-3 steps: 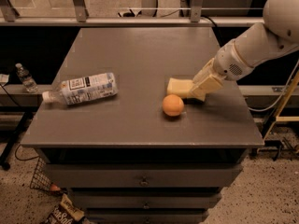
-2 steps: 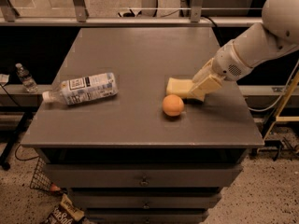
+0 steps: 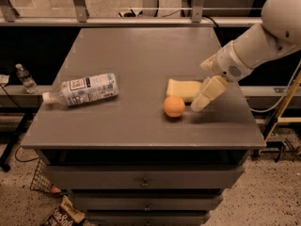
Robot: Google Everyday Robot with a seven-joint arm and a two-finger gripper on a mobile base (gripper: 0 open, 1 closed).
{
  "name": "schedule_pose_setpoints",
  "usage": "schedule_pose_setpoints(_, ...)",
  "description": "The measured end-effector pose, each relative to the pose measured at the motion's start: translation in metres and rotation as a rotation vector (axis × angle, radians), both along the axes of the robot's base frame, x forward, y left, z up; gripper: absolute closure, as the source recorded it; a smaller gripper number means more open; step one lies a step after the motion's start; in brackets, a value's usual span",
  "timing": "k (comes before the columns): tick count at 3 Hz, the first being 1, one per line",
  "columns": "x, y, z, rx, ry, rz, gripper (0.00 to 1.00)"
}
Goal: Move sponge near orange
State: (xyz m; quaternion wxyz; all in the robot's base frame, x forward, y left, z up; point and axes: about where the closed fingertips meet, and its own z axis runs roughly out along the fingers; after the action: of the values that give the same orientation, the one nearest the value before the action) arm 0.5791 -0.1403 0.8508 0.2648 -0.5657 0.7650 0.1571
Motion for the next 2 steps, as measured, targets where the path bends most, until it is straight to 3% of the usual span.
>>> schedule_pose_setpoints(1, -0.005, -0.009, 0.005, 0.007, -0.040, -0.043, 0.00)
schedule_pose_setpoints(2, -0.024, -0.033, 0.019, 0.020, -0.114, -0.126, 0.00)
